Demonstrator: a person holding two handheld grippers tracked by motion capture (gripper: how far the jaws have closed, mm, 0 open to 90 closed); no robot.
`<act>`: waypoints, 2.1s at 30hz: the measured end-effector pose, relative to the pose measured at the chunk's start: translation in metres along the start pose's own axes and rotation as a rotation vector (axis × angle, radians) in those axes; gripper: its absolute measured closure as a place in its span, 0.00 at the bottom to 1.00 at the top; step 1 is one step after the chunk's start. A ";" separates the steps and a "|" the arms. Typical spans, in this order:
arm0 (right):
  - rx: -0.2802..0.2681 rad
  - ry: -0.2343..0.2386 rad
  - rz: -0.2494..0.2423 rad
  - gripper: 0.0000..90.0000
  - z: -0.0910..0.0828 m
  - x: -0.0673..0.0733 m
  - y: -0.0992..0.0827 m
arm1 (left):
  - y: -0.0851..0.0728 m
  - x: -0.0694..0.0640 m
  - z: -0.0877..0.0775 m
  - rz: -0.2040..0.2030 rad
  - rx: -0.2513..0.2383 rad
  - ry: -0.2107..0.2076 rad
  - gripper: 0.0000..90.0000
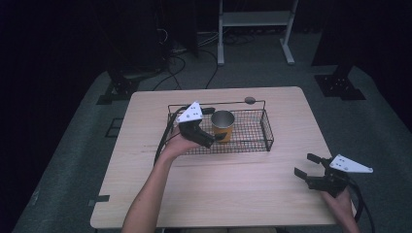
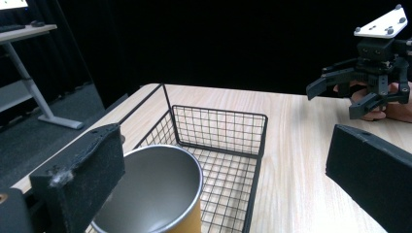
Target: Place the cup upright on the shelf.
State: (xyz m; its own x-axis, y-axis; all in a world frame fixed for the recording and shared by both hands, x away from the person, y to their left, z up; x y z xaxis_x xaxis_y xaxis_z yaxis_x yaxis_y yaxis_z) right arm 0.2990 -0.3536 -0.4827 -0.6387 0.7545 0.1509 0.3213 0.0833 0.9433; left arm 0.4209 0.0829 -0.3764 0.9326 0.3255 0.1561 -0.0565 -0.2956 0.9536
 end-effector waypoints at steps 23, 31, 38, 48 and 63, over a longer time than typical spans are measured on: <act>0.003 0.001 -0.001 0.15 0.000 0.000 0.000 | -0.006 -0.023 -0.018 0.002 -0.036 0.016 0.00; 0.004 -0.001 -0.002 0.15 0.000 0.000 0.000 | -0.012 -0.029 -0.025 -0.004 -0.047 0.025 0.00; 0.005 -0.003 -0.001 0.15 0.000 0.000 0.000 | -0.015 -0.038 -0.030 0.002 -0.052 0.022 0.00; 0.006 -0.004 -0.001 0.15 0.000 0.000 0.000 | -0.024 -0.047 -0.040 -0.014 -0.055 0.025 0.00; 0.007 -0.005 -0.001 0.15 0.001 0.000 0.000 | -0.031 -0.062 -0.050 -0.009 -0.065 0.022 0.00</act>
State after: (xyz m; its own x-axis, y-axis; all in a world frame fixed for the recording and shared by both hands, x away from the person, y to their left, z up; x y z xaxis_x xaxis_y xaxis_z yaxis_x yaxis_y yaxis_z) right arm 0.2993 -0.3533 -0.4831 -0.6356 0.7576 0.1484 0.3257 0.0889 0.9413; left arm 0.3471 0.1167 -0.4025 0.9252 0.3478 0.1520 -0.0715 -0.2336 0.9697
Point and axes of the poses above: each handheld gripper's, and its own axes: z roughly forward along the jaws, y roughly out of its top, x roughly to its left, the point moved 1 cm from there along z, roughly forward along the jaws, and after that the axes turned 3 degrees about z, right-handed, at the moved point
